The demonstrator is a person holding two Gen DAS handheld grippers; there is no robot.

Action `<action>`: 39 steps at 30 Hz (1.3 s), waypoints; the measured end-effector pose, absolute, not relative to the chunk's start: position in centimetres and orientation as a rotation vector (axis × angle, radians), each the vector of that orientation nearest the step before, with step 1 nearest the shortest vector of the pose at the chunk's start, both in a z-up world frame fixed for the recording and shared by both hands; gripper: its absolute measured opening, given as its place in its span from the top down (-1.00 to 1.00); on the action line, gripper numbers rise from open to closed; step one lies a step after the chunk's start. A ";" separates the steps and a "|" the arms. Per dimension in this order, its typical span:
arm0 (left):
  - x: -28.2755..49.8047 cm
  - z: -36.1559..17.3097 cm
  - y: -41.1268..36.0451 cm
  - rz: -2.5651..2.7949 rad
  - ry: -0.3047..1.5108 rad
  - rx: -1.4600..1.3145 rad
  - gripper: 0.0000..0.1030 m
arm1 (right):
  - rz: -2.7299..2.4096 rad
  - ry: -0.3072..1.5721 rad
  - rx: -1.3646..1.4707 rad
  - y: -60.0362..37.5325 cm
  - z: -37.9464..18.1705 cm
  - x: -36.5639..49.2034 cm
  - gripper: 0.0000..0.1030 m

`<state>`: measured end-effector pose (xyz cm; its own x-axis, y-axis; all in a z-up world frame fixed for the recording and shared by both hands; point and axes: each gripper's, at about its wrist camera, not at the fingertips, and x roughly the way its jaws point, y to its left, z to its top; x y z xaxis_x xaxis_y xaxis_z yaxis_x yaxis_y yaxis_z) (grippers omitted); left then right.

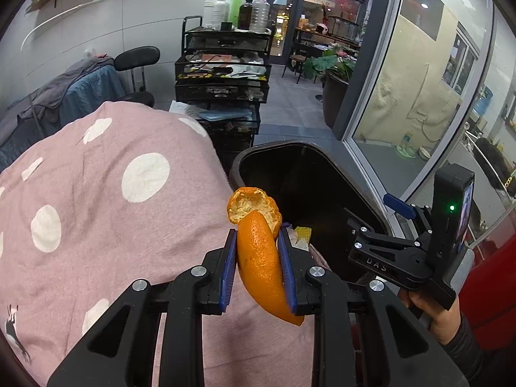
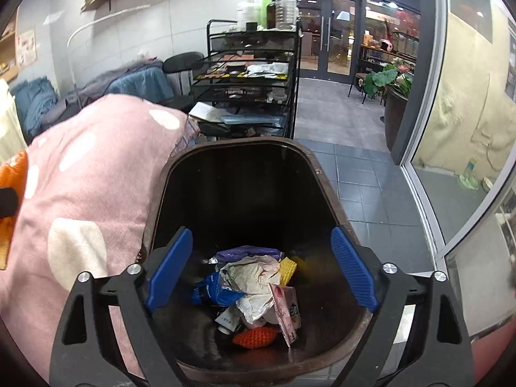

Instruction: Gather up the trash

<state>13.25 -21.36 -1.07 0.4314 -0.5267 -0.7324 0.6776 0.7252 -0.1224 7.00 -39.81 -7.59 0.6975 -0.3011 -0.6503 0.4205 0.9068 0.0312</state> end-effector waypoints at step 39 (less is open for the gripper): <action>13.9 -4.0 -31.1 -0.825 0.883 0.393 -0.60 | -0.563 0.646 0.307 -45.9 -6.2 3.4 -0.89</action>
